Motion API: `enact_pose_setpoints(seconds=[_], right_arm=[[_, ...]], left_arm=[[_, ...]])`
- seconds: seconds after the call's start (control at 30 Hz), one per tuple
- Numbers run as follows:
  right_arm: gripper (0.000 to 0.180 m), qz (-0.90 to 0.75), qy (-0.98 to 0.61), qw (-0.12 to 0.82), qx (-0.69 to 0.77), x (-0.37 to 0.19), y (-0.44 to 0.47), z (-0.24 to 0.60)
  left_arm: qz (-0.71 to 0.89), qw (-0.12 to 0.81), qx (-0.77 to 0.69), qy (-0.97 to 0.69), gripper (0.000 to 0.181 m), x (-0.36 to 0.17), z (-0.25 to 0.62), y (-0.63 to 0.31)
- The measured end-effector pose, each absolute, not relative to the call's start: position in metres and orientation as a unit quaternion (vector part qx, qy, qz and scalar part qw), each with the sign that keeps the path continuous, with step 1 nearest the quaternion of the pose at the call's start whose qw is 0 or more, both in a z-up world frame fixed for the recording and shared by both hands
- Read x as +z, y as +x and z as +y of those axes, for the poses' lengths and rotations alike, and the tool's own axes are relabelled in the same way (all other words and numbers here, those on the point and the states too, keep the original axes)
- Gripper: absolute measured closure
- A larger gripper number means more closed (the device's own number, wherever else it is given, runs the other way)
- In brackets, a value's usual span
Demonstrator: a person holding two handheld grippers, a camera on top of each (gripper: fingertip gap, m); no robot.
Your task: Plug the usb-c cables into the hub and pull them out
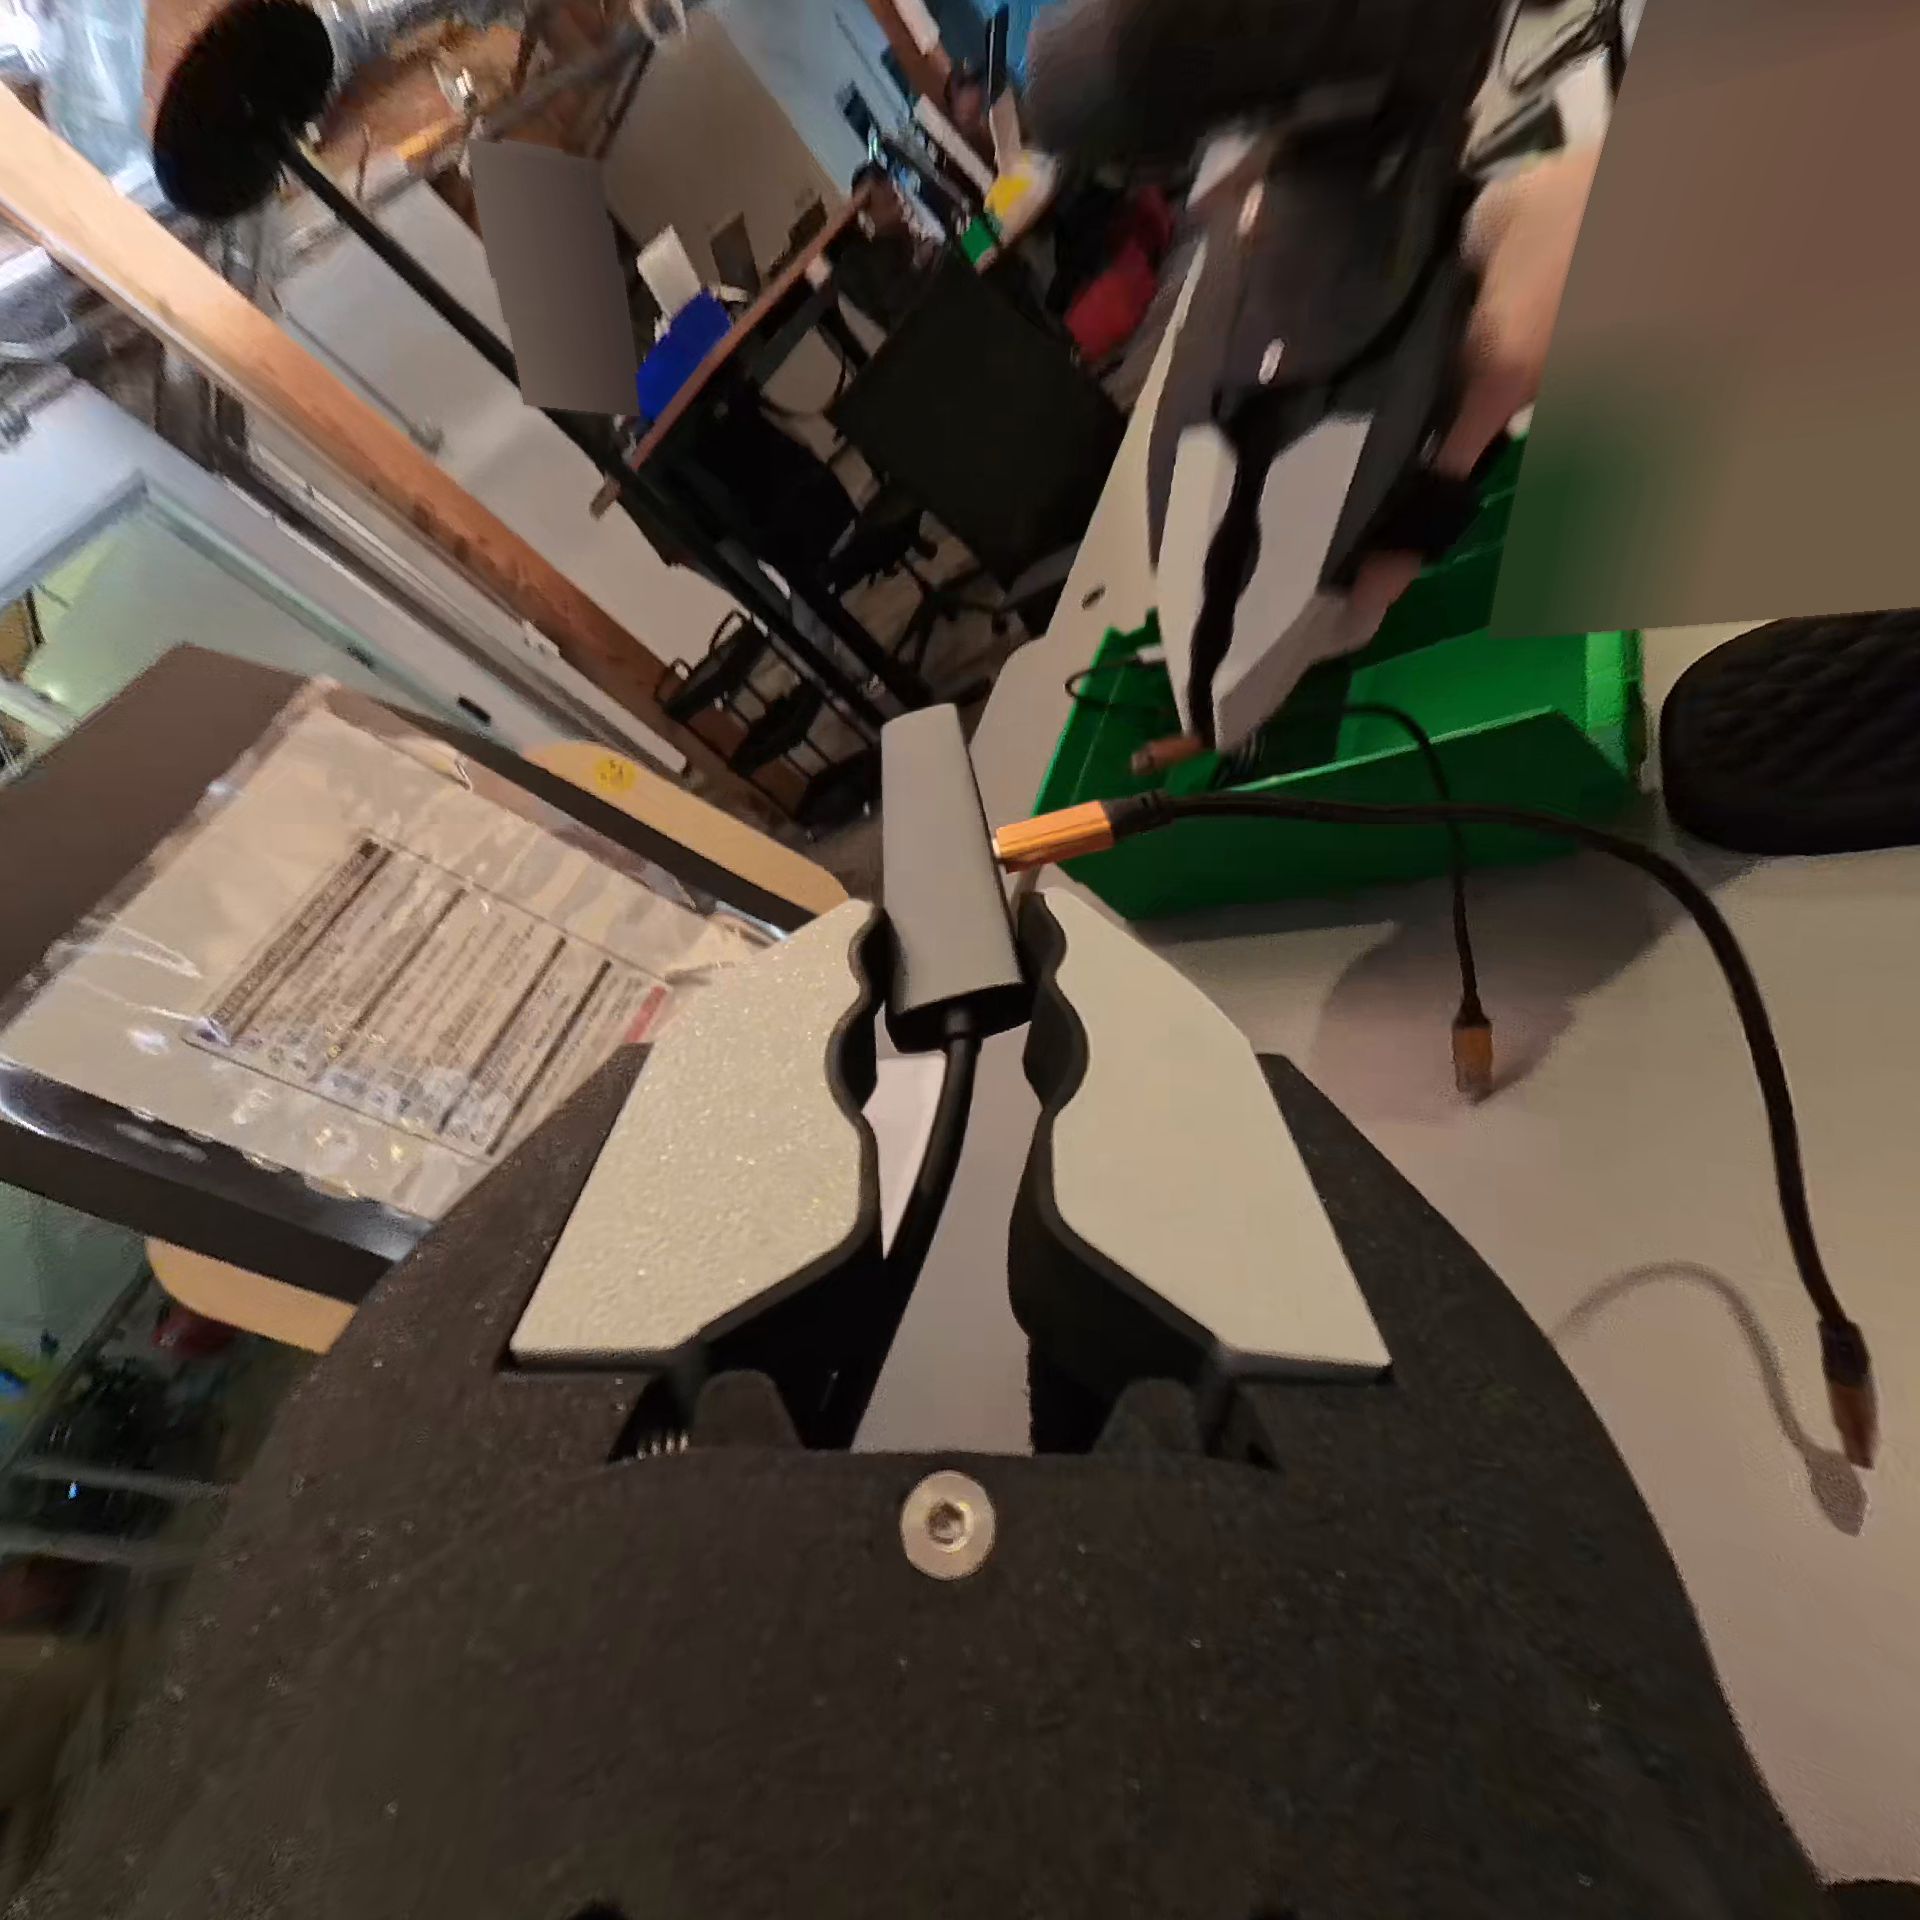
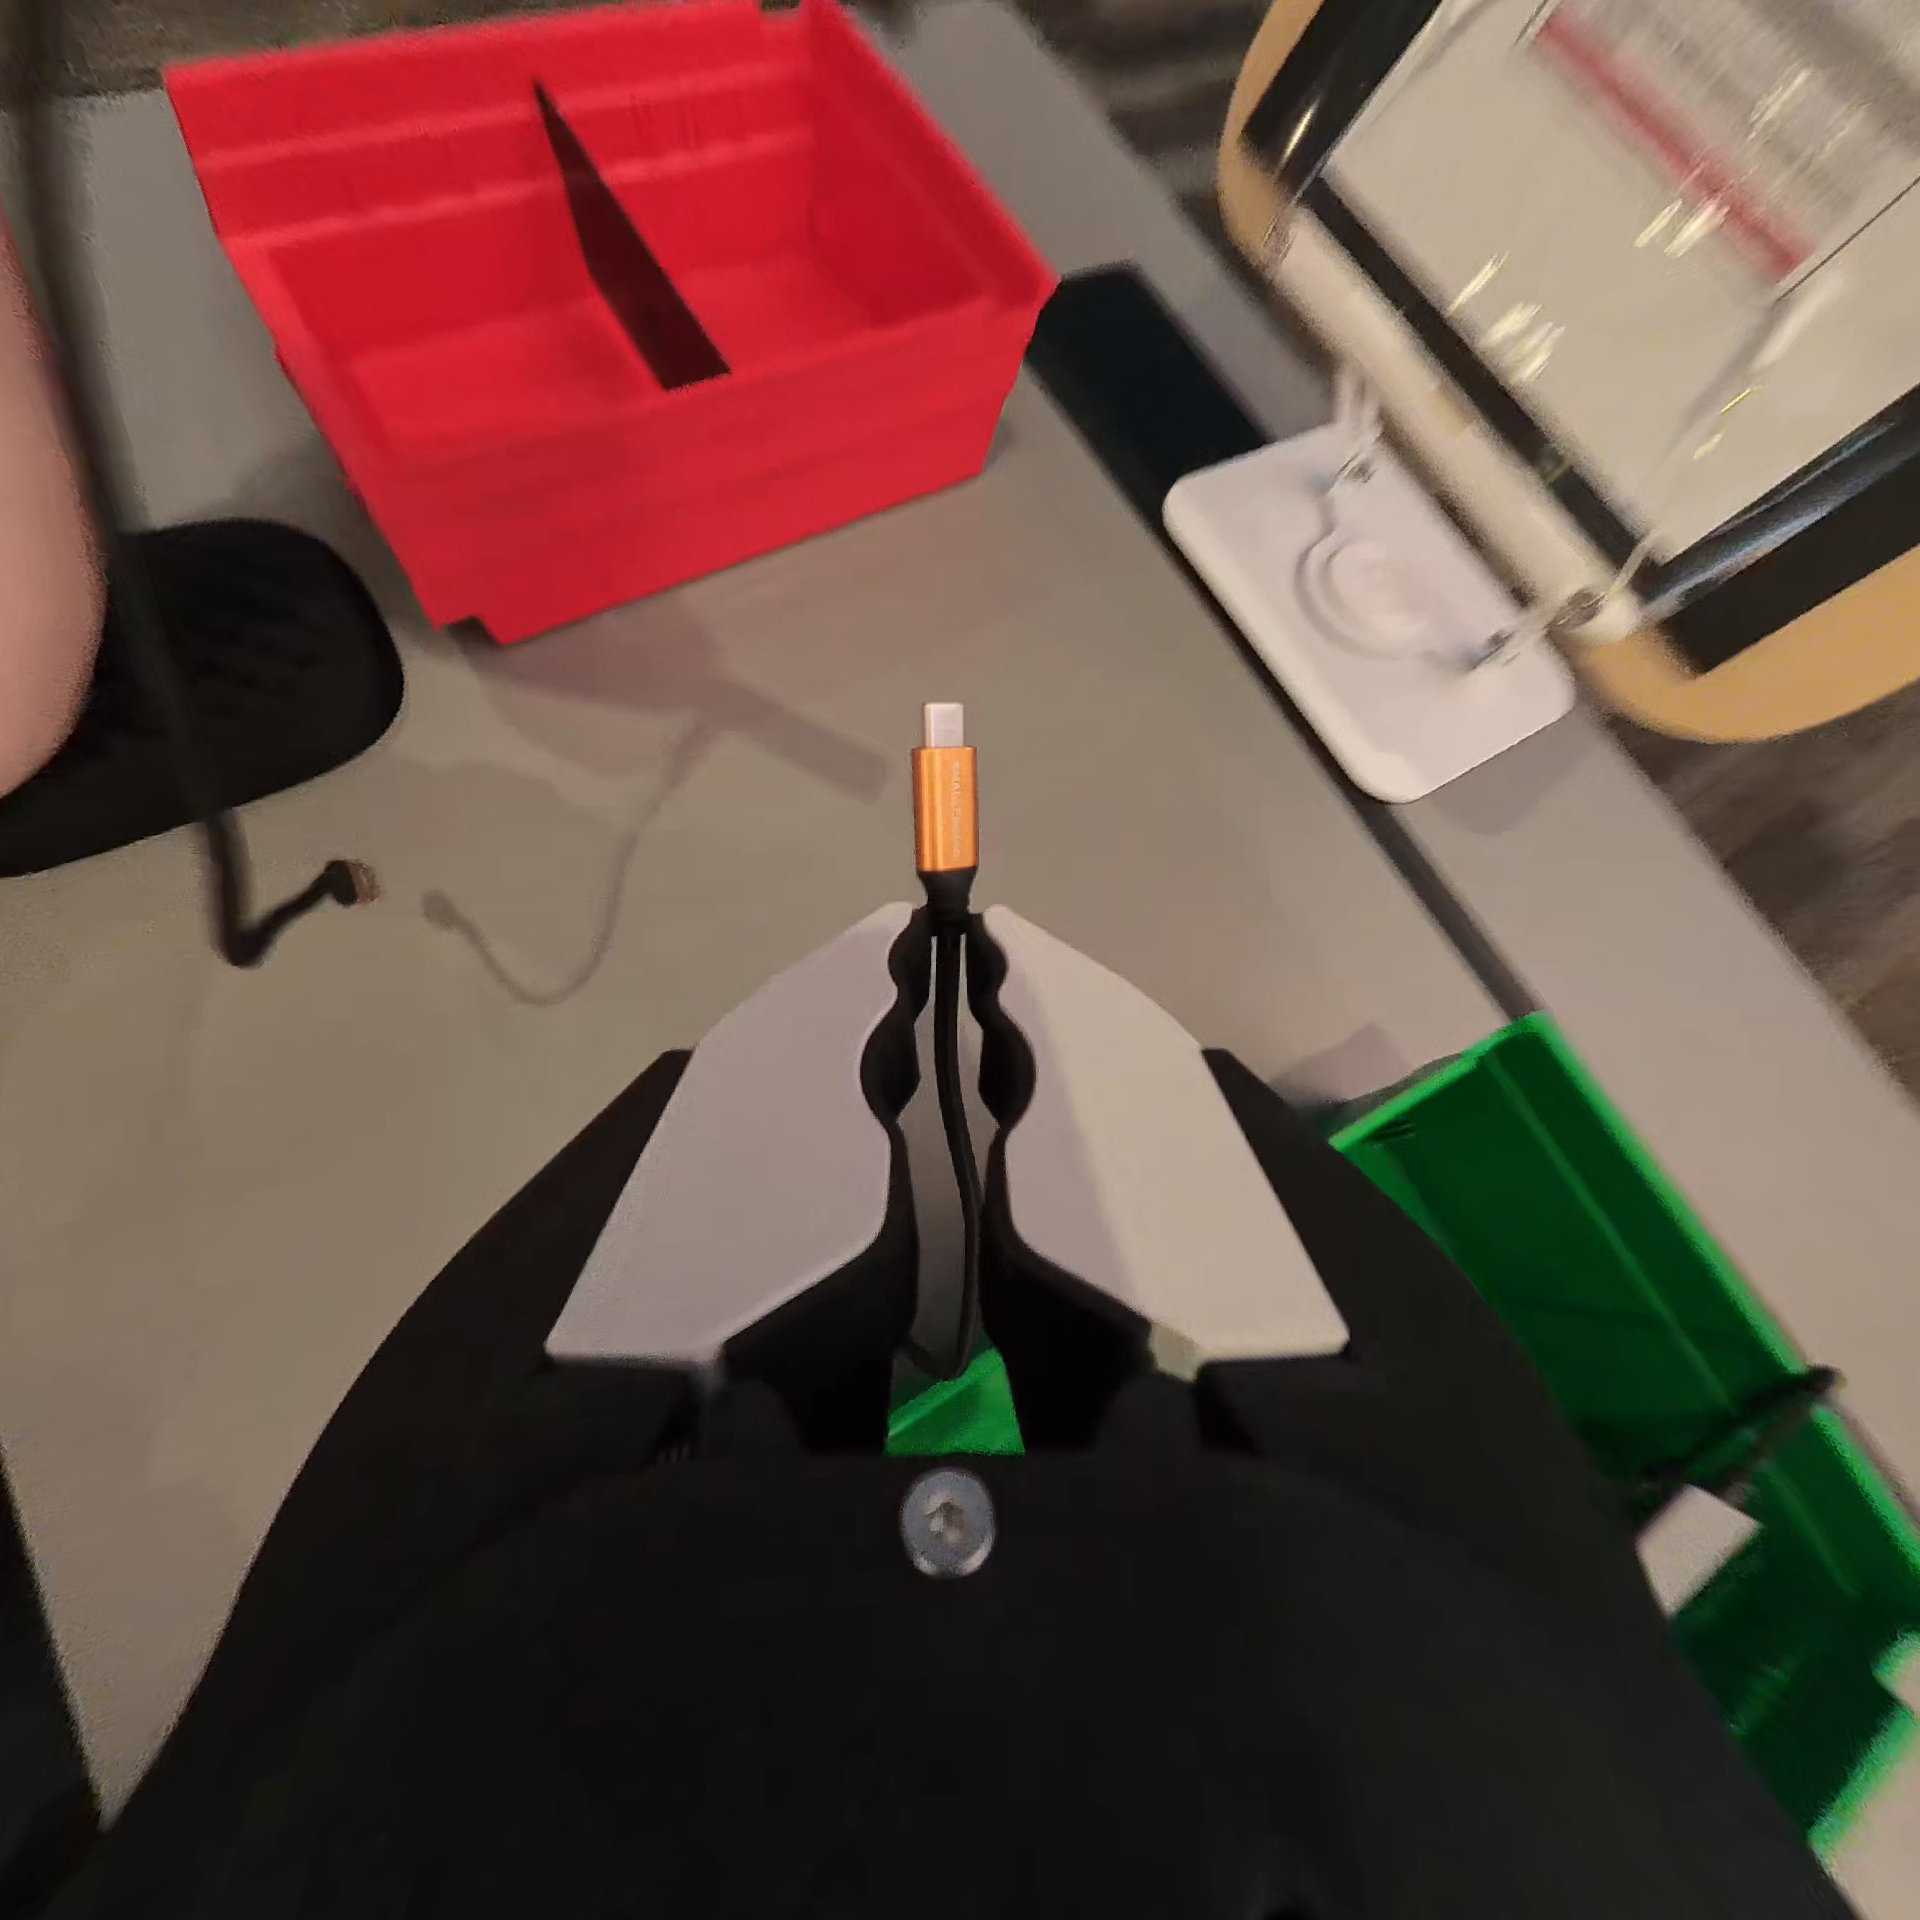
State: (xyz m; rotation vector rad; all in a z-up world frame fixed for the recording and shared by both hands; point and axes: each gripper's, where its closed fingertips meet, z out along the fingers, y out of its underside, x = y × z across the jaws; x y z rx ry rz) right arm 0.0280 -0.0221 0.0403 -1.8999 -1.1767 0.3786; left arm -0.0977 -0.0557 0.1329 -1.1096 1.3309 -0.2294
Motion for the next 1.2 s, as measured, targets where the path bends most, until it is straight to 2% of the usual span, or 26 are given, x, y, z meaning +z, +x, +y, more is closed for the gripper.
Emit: enact_pose_setpoints(seconds=[0.13,0.3,0.57,0.73,1.0,1.1,1.2], right_arm=[[0.172,-0.465,-0.727,0.496,0.097,0.076,0.031,-0.03],[0.172,-0.46,-0.711,0.525,0.085,0.097,0.042,-0.046],[0.173,-0.44,-0.705,0.552,0.07,0.119,0.07,-0.071],[0.173,-0.436,-0.697,0.564,0.076,0.125,0.075,-0.075],[0.173,-0.436,-0.694,0.568,0.078,0.125,0.074,-0.072],[0.172,-0.438,-0.693,0.567,0.076,0.124,0.071,-0.07],[0.173,-0.434,-0.687,0.578,0.072,0.126,0.069,-0.063]], left_arm=[[0.578,0.603,-0.071,-0.544,0.157,0.109,-0.033,-0.085],[0.599,0.541,-0.083,-0.584,0.157,0.062,-0.02,-0.053],[0.622,0.422,-0.086,-0.654,0.157,-0.054,0.003,0.009],[0.628,0.372,-0.066,-0.68,0.157,-0.121,0.017,0.015],[0.599,0.344,-0.116,-0.714,0.156,-0.136,0.023,0.001],[0.57,0.349,-0.156,-0.727,0.134,-0.13,0.024,0.006],[0.521,0.382,-0.207,-0.735,0.11,-0.096,0.024,0.013]])
